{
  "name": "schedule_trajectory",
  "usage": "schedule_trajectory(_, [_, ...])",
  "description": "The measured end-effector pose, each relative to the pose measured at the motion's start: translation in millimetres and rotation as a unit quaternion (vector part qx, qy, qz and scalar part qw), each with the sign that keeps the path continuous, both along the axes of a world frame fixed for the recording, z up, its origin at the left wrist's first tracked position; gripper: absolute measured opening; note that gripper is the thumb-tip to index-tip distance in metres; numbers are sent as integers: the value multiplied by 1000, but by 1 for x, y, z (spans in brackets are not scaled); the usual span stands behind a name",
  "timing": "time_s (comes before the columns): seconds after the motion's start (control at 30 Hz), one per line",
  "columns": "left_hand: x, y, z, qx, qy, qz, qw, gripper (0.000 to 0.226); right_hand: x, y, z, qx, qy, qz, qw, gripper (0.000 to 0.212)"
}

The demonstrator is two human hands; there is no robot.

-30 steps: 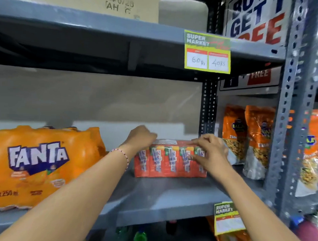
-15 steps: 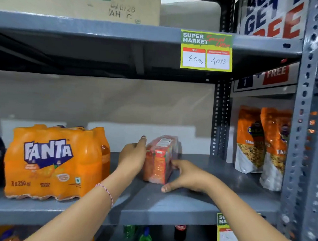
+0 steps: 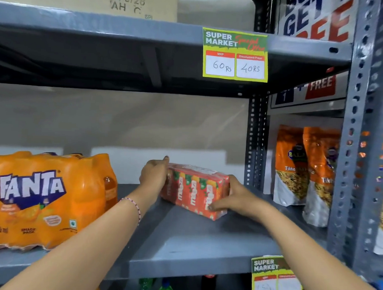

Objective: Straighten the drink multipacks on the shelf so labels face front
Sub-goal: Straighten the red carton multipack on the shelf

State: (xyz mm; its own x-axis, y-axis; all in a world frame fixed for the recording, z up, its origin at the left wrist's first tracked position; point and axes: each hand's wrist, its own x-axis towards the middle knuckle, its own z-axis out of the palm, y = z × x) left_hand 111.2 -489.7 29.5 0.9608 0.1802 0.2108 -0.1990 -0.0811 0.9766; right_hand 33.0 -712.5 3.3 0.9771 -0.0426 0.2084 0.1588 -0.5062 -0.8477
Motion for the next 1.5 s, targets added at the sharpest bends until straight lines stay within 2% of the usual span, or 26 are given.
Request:
schedule_trajectory(0.07, [13,-4,-3,-19,12,5,1000,73,7,-19,7,31,-1,8,999,92])
schedule_trajectory(0.1, [13,-7,-1,-28,17,-1,999,79,8,-24,11,43,-4,17,999,93])
schedule_trajectory(0.2, [22,-10,-4,-42,30,-38,998,63,29,-30,10,46,-24,2,999,83])
schedule_trajectory(0.27, [28,-14,-14,-17,34,-64,997,51,46,-31,3,64,-26,-25,997,74])
schedule_trajectory(0.37, [29,-9,-24,5,29,-100,995,23,55,-24,2,168,-1,-29,985,49])
schedule_trajectory(0.43, [37,-2,-15,28,15,-105,994,25,60,-23,13,195,-12,-28,980,29])
schedule_trajectory(0.53, [58,9,-7,70,-14,-75,995,38,54,-25,20,148,-15,-21,989,32])
schedule_trajectory(0.67, [5,11,-7,75,-8,-52,996,17,26,-18,7,151,-33,-12,988,29])
schedule_trajectory(0.8, [-43,23,-12,73,-6,-48,996,18,-7,-7,-2,141,-64,-14,988,7])
schedule_trajectory(0.9, [-82,31,-19,57,-13,-30,998,22,-34,2,-9,138,-95,-18,986,8])
schedule_trajectory(1.03, [-123,38,-39,-20,-105,7,994,11,-67,10,-16,119,-118,-17,986,12])
schedule_trajectory(1.13, [-139,39,-45,-60,-122,16,991,10,-82,13,-19,118,-122,5,986,39])
schedule_trajectory(1.17, [-142,39,-45,-78,-123,11,989,10,-84,13,-19,125,-124,10,984,42])
schedule_trajectory(1.27, [-147,37,-43,-107,-120,0,987,8,-90,13,-21,141,-126,9,982,38])
schedule_trajectory(1.37, [-148,32,-41,-109,-108,-2,988,16,-93,8,-22,137,-129,0,982,32])
schedule_trajectory(1.5, [-151,18,-39,-111,-95,-25,989,15,-100,-4,-22,139,-144,-17,980,34])
